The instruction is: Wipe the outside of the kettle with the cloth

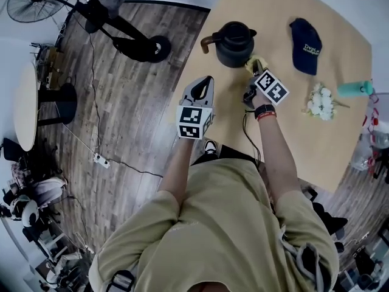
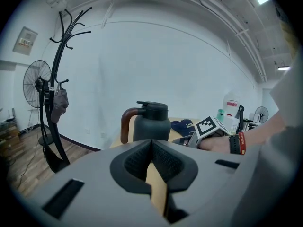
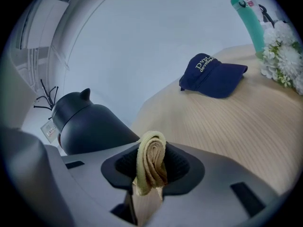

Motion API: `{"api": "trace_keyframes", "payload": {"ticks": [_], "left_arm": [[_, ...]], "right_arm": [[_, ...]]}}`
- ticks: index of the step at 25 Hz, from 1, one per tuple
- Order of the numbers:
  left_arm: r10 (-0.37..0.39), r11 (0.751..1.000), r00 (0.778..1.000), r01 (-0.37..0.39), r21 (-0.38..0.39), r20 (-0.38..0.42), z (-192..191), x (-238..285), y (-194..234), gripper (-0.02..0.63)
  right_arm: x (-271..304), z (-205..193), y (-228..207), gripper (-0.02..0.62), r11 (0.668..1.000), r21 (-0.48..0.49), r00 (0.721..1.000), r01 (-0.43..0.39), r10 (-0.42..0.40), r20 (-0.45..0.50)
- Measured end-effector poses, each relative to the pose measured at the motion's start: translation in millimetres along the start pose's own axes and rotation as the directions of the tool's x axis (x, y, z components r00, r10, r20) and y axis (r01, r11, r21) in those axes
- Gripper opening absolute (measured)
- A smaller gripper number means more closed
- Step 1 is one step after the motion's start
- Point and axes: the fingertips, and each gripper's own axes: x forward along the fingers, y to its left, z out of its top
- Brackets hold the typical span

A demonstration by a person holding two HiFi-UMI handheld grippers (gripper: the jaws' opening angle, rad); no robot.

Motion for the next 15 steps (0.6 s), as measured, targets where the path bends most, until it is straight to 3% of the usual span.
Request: {"api": "trace_keyframes", "payload": {"ticks": [5,10,15], "left_arm": [[-0.009,1.0,1.0,0.009,-0.004,0.0,0.9,-8.1,3.7,0.022],[-0.027,1.0,1.0,0.027,-0.008,0.015,19.4,-24.5,0.0,0.021],[-0.02,0.999,0.999,0.018,0.032,0.046,49.2,-51.6,-5.9,0.023]], "right_arm": [[-5.2,13.6,1.0,0.132,0.998,-0.06,1.0,0.004,-0.003,0.019],[-53.7,34.4,21.5,0.132,0.995,-0.097,0.997,-0.029,0.035,0.071],[-116.4,43.5,64.7,0.132,0.962,-0.261,0.985,-0.079,0.115,0.129]]}}
